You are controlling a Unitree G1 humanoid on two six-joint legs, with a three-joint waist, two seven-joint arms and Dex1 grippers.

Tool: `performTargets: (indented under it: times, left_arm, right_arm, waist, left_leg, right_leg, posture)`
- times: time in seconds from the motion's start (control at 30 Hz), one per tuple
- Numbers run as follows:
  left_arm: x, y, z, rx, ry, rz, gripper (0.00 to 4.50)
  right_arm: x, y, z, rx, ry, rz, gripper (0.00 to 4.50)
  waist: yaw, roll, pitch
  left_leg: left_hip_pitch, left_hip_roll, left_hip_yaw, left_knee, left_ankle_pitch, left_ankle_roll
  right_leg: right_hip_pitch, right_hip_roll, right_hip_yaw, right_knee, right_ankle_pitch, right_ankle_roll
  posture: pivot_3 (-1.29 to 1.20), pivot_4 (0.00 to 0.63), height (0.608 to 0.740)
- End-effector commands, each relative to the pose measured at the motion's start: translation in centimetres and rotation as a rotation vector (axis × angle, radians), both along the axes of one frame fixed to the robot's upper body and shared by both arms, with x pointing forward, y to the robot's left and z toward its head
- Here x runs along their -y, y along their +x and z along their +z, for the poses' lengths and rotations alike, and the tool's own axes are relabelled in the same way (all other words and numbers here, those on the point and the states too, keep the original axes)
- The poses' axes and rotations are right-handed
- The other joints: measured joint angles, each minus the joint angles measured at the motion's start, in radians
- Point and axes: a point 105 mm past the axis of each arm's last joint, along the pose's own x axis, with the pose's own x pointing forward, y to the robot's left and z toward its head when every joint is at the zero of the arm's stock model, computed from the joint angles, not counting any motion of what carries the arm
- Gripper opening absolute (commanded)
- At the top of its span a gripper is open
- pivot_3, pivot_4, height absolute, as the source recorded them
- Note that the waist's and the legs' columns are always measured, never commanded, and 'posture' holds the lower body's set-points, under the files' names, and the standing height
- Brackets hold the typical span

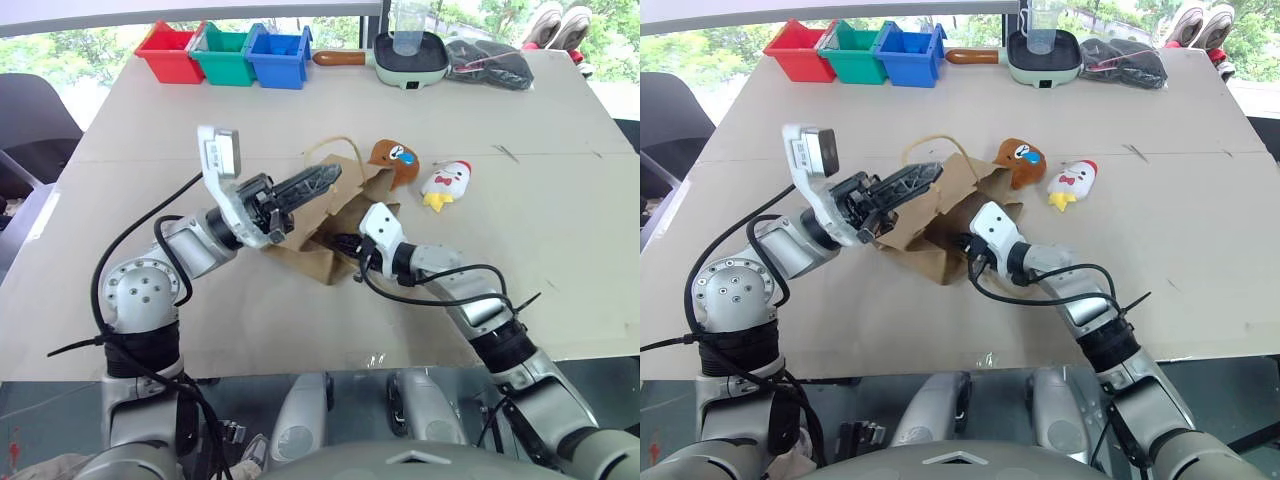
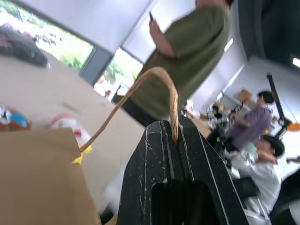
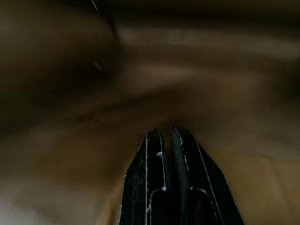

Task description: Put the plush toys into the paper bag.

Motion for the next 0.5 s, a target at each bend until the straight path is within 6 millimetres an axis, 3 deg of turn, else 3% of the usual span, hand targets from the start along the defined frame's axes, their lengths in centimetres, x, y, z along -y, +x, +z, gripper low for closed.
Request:
performTargets:
  times: [0.03,0.17,0.4,0.5]
  left_arm:
    - [-1.6,0.0,3.3,0.070,-0.113,0.092,0.00]
    - [-3.3,0.2,4.6,0.045,-0.215,0.184,0.00]
    - [-3.7,-0.4,3.6,0.003,-0.214,0.222,0.00]
    - [-3.7,-0.4,3.5,-0.001,-0.208,0.236,0.00]
  right_arm:
    - [-0.2,0.6,0.0,0.036,-0.004,0.021,0.05]
    - [-0.1,1.3,-0.3,0.054,-0.029,0.032,0.05]
    - [0.3,1.6,-0.1,0.020,-0.039,0.043,0.05]
    - [0.6,1.4,1.0,0.031,-0.017,0.052,0.05]
  waist:
    - [-0.002,0.000,0.000]
    - [-0.004,0.000,0.000]
    - [-0.001,0.000,0.000]
    - [0.001,0.000,0.000]
  left_leg:
    - [0.000,0.000,0.000,0.000,0.000,0.000]
    - [0.001,0.000,0.000,0.000,0.000,-0.001]
    - [0.001,0.000,0.000,0.000,0.000,-0.001]
    - [0.001,0.000,0.000,0.000,0.000,-0.001]
  right_leg:
    - [0.000,0.000,0.000,0.000,0.000,0.000]
    - [0.000,0.000,0.001,0.001,0.000,0.000]
    - [0.000,0.000,0.001,0.000,0.000,0.000]
    - [0.000,0.000,0.001,0.000,0.000,0.000]
  posture:
    - [0.00,0.150,0.740]
    - [0.00,0.150,0.740]
    - [0.00,0.150,0.740]
    - [0.00,0.150,0.740]
